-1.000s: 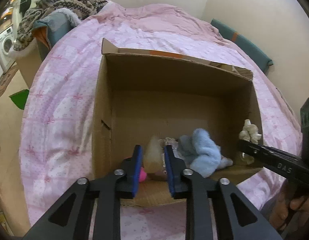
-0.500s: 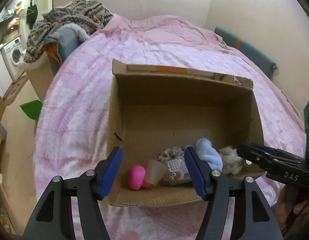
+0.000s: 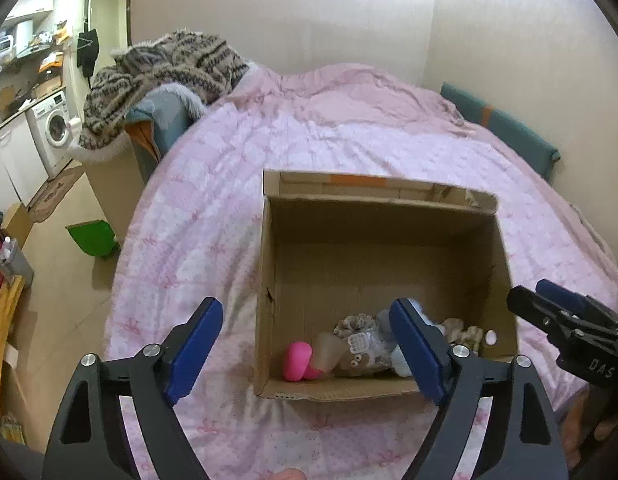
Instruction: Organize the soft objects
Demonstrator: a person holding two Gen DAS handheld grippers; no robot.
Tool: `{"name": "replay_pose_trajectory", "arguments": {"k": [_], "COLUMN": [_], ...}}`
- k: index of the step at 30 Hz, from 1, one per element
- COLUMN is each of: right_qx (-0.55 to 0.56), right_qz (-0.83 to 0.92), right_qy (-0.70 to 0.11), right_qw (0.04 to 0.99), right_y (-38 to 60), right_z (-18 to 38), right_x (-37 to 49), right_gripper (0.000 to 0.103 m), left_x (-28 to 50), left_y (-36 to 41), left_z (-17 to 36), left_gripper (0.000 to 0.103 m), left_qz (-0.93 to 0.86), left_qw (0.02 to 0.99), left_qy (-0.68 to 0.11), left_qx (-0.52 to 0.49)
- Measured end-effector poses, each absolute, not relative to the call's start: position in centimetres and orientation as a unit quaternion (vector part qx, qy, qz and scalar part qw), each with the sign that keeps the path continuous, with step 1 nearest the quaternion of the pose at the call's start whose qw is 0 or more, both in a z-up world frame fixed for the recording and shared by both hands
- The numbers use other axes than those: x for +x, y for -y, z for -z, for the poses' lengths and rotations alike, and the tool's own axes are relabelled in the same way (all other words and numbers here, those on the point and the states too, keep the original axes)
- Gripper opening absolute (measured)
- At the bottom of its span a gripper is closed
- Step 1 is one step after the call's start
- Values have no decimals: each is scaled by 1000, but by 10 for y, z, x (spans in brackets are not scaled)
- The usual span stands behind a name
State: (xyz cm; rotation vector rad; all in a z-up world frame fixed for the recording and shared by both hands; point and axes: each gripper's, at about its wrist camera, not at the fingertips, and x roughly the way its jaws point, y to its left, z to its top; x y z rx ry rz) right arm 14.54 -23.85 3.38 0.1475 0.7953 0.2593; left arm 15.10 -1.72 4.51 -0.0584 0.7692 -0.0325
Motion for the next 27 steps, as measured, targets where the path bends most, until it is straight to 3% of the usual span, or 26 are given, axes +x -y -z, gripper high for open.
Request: {"name": "replay_pose_trajectory", "arguments": {"k": [5, 7, 9, 27], "right_qx": [86, 91, 98, 32], "right_qz": [-123, -119, -122, -95], "right_qy": [-378, -378, -380, -395], "right_qw": [913, 914, 912, 913], "right_y": [245, 247, 249, 228], "right_z": [-47, -52, -54, -27], "right_x": [131, 124, 117, 76], "right_gripper": [87, 97, 101, 103], "left_x": [128, 118, 108, 73], "left_y": [13, 10, 8, -6], "left_z": [-70, -76, -80, -39], "left_gripper": [92, 98, 99, 99], "left_qz": [8, 5, 0, 1], "left_qw": [937, 940, 942, 927], "left_qy": [-348, -341, -336, -374], "left_qx": [-30, -34, -30, -35]}}
